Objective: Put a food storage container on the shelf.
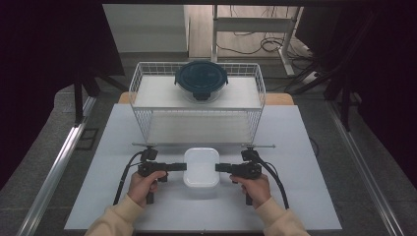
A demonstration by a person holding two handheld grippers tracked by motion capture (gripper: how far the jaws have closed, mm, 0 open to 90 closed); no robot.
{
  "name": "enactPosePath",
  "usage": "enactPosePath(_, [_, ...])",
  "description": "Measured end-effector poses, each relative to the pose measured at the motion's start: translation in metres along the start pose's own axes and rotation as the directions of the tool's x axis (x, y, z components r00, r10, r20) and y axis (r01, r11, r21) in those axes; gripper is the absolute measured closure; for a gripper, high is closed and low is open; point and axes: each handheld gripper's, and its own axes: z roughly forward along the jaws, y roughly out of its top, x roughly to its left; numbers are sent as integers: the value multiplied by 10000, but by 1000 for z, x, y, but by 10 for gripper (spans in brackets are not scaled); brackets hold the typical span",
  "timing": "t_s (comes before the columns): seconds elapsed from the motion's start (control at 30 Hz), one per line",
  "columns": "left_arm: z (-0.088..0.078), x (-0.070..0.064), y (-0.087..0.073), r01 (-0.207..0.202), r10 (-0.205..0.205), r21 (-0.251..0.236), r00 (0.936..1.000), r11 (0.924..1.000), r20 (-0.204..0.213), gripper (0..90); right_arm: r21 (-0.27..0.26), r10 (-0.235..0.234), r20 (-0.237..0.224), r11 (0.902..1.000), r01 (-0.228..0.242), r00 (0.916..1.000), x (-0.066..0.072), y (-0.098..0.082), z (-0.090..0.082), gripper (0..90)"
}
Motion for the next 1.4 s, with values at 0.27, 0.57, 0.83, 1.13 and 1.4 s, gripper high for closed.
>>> enactPosePath(0.27, [-4,-3,-1,-184,186,-194,9998,9996,78,791,-188,-47,-157,9998,44,9999,1,0,-5,758])
enactPosePath(0.57, [-5,-6,-2,-465,466,-263,9989,9986,42,809,-382,-99,-191,9992,91,9998,1,0,-8,788])
enactPosePath(0.83, [-5,-7,-3,-621,621,-306,9981,9976,4,810,-451,-199,-180,9988,190,9996,2,0,-9,793])
enactPosePath(1.13, [-6,-9,-3,-756,757,-365,9971,9965,11,810,-522,-358,-180,9980,348,9992,4,1,-11,793])
enactPosePath(1.4, [-12,-19,0,-1188,1187,-553,9929,9914,-45,810,-732,-729,-192,9948,713,9972,11,3,-16,794])
